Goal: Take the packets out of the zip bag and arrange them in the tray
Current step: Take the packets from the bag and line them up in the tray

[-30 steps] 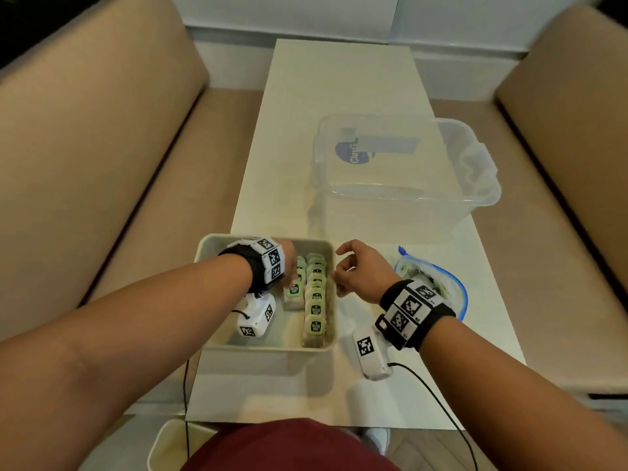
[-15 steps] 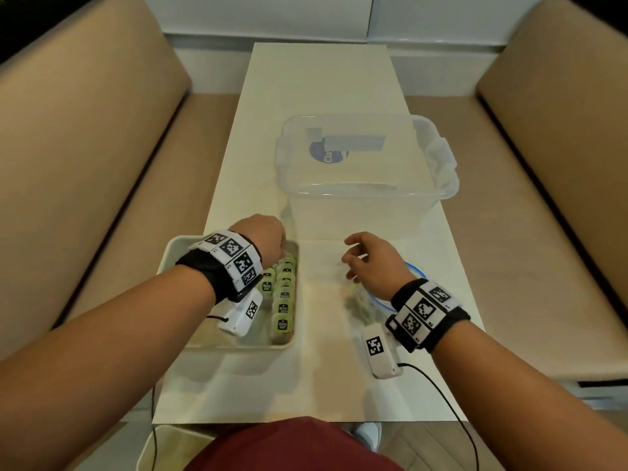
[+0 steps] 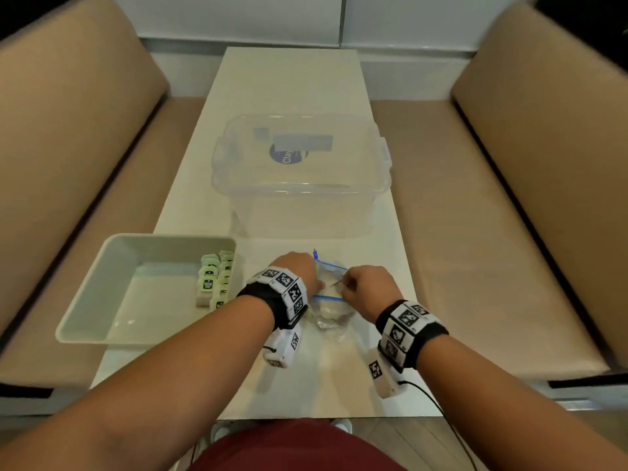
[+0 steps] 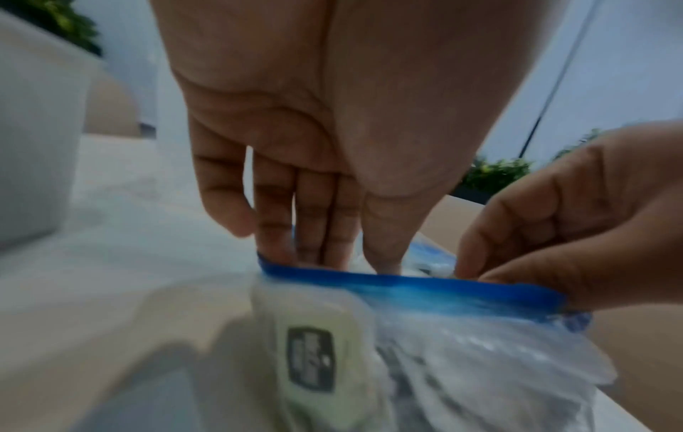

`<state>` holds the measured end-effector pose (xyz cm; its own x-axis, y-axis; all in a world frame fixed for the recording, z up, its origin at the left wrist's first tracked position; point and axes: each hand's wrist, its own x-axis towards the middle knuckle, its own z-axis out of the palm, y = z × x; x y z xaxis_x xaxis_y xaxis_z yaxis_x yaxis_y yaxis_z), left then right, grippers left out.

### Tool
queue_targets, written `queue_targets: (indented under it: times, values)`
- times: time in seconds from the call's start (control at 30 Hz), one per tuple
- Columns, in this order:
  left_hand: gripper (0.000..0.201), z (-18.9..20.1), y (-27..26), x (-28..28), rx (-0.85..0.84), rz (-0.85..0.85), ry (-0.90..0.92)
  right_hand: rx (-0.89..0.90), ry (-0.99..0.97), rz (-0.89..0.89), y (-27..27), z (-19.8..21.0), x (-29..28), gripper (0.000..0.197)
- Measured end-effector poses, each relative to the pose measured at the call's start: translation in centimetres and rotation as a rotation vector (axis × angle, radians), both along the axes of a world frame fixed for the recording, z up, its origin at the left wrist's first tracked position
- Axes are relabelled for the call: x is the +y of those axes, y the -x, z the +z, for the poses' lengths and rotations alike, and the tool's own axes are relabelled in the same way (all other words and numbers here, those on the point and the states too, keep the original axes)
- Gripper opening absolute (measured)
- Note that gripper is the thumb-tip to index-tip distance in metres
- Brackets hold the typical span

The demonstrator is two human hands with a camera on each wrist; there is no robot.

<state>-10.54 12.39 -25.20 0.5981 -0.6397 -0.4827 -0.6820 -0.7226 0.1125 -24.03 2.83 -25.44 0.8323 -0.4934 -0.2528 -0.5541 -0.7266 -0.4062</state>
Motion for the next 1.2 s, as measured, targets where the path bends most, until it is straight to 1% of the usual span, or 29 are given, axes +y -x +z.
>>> queue_targets:
  times: [0.03, 0.1, 0.17, 0.23, 0.3, 0.37, 0.43, 0.5, 0.57, 0.6, 0.63, 0.7, 0.73, 0.8, 0.87, 0.9, 0.97, 1.0, 1.03, 1.1, 1.2]
  values:
    - [0.038, -0.5, 0.2, -0.1, -0.012, 0.011, -0.007, 0.005, 0.011, 0.018, 0.0, -0.2, 0.0, 0.015]
    - [0.041, -0.9, 1.1, -0.3, -0.025, 0.027, -0.020, 0.025, 0.008, 0.044, 0.1, -0.6, -0.1, 0.015]
    - [0.039, -0.8, 1.7, -0.5, -0.037, 0.048, -0.013, 0.053, -0.006, 0.081, 0.0, -0.8, -0.4, 0.019]
    - [0.033, -0.7, 2.1, -0.6, -0.045, 0.075, 0.006, 0.062, -0.012, 0.112, 0.1, -0.7, -0.8, 0.023]
    - [0.025, -0.2, 2.5, -0.6, -0.070, 0.086, 0.009, 0.034, -0.031, 0.132, 0.1, -0.7, -1.2, 0.029]
    - [0.025, 0.7, 2.8, -0.6, -0.125, 0.071, -0.001, -0.024, -0.055, 0.135, 0.1, -0.7, -1.4, 0.041]
    - [0.027, 1.9, 2.9, -0.5, -0.146, 0.048, 0.002, -0.103, -0.079, 0.131, 0.2, -0.8, -1.5, 0.048]
    - [0.032, 3.1, 2.9, -0.4, -0.106, 0.046, 0.022, -0.171, -0.091, 0.130, 0.2, -0.9, -1.6, 0.045]
    - [0.036, 4.0, 2.7, -0.2, -0.032, 0.072, 0.091, -0.250, -0.089, 0.141, 0.2, -1.0, -1.6, 0.031]
    - [0.040, 4.3, 2.6, -0.2, 0.012, 0.096, 0.152, -0.280, -0.091, 0.145, 0.2, -1.0, -1.7, 0.023]
    - [0.044, 4.4, 2.5, 0.0, 0.059, 0.123, 0.217, -0.310, -0.094, 0.147, 0.2, -1.1, -1.8, 0.019]
    - [0.050, 4.3, 2.3, 0.2, 0.099, 0.149, 0.303, -0.349, -0.109, 0.104, 0.3, -1.1, -2.2, 0.022]
    - [0.047, 4.2, 2.3, 0.2, 0.096, 0.142, 0.307, -0.354, -0.140, 0.053, 0.5, -0.9, -2.4, 0.023]
    - [0.032, 3.3, 2.4, 0.1, 0.051, 0.087, 0.230, -0.366, -0.237, -0.062, 0.9, -1.0, -3.0, 0.021]
    - [0.015, 2.1, 2.5, 0.0, -0.007, 0.038, 0.121, -0.401, -0.351, -0.138, 1.4, -1.2, -3.4, 0.021]
    - [0.015, 1.4, 2.6, 0.0, -0.022, 0.027, 0.070, -0.426, -0.408, -0.163, 1.6, -1.3, -3.5, 0.021]
    - [0.012, 0.3, 2.8, -0.1, -0.038, 0.024, -0.006, -0.444, -0.461, -0.188, 1.9, -1.4, -3.6, 0.023]
    - [0.012, 0.0, 2.9, -0.1, -0.039, 0.026, -0.036, -0.434, -0.468, -0.189, 2.1, -1.2, -3.5, 0.028]
    - [0.016, -0.3, 3.1, -0.1, -0.039, 0.033, -0.061, -0.430, -0.478, -0.191, 2.2, -1.4, -3.6, 0.033]
    - [0.021, -0.8, 3.3, -0.1, -0.040, 0.044, -0.062, -0.429, -0.493, -0.203, 2.4, -1.6, -3.5, 0.039]
    - [0.013, -1.0, 3.3, 0.0, -0.018, 0.048, -0.023, -0.419, -0.493, -0.217, 2.5, -2.2, -3.6, 0.035]
